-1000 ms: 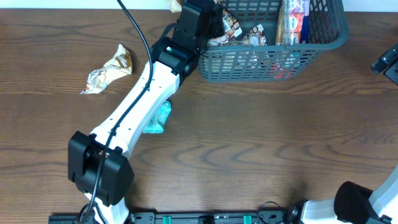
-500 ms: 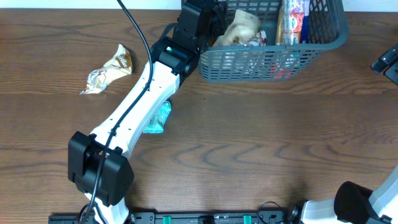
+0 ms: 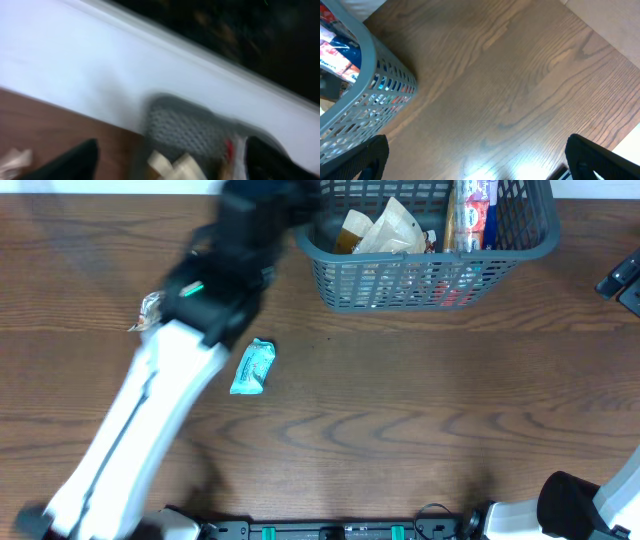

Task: Pack container
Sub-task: 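Release the wrapper into the basket and pull the left arm back, then lower the left gripper onto the remaining tan wrapper and grasp it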

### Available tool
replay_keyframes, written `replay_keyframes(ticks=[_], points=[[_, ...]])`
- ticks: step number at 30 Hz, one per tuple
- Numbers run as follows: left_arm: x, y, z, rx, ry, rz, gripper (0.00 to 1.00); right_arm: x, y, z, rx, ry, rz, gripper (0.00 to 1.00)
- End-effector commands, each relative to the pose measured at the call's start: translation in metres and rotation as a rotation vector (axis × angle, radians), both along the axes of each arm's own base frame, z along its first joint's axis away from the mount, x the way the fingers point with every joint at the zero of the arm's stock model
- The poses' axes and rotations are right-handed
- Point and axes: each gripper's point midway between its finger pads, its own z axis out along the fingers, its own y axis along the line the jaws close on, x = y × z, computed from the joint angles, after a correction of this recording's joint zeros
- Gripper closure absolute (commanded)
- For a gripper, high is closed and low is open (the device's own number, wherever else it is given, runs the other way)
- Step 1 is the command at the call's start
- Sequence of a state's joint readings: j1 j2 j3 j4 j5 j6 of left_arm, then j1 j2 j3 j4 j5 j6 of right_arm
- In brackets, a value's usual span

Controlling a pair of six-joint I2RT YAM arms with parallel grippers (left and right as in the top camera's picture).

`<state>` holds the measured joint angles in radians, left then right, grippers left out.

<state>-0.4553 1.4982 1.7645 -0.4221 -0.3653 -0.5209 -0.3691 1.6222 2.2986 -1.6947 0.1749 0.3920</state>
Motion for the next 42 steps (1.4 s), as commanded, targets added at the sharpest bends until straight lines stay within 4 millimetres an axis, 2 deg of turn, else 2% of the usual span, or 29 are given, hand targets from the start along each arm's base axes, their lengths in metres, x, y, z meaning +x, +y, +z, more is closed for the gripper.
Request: replay_keyframes(ticks=[1, 5, 8, 13, 16, 20, 23, 25, 29, 32, 35, 38, 42], points=[[-0.021, 0.078, 0.001, -0.055, 0.017, 0.341, 0.11, 0.000, 0.001, -0.002, 0.005, 0.010, 0.015, 0.01], [-0.040, 0.114, -0.046, -0.230, 0.173, 0.514, 0.04, 0.003, 0.008, -0.003, 0.041, -0.004, 0.038, 0.01], [-0.046, 0.127, -0.089, -0.366, 0.302, 0.635, 0.02, 0.005, 0.012, -0.004, 0.065, -0.014, 0.054, 0.01], [-0.019, 0.114, -0.144, -0.508, 0.512, 0.561, 0.02, 0.008, 0.018, -0.004, 0.092, -0.025, 0.073, 0.01], [-0.011, 0.106, -0.170, -0.517, 0.625, 0.495, 0.01, 0.009, 0.022, -0.004, 0.110, -0.032, 0.085, 0.01], [-0.016, 0.104, -0.193, -0.483, 0.725, 0.490, 0.01, 0.011, 0.026, -0.004, 0.132, -0.041, 0.099, 0.01], [-0.001, 0.109, -0.196, -0.491, 0.683, 0.518, 0.01, 0.011, 0.027, -0.004, 0.137, -0.042, 0.102, 0.01], [0.008, 0.115, -0.203, -0.569, 0.662, 0.581, 0.01, 0.012, 0.028, -0.004, 0.144, -0.046, 0.107, 0.01], [0.018, 0.139, -0.229, -0.760, 0.652, 0.778, 0.01, 0.013, 0.032, -0.004, 0.163, -0.052, 0.119, 0.01], [0.028, 0.160, -0.243, -0.788, 0.640, 0.834, 0.01, 0.013, 0.032, -0.004, 0.163, -0.053, 0.119, 0.01], [0.029, 0.177, -0.257, -0.806, 0.649, 0.893, 0.01, 0.013, 0.032, -0.004, 0.163, -0.053, 0.119, 0.01], [0.027, 0.186, -0.279, -0.859, 0.692, 0.963, 0.01, 0.014, 0.035, -0.004, 0.178, -0.059, 0.129, 0.01], [0.031, 0.182, -0.317, -0.951, 0.799, 0.991, 0.01, 0.016, 0.040, -0.004, 0.201, -0.068, 0.144, 0.01]])
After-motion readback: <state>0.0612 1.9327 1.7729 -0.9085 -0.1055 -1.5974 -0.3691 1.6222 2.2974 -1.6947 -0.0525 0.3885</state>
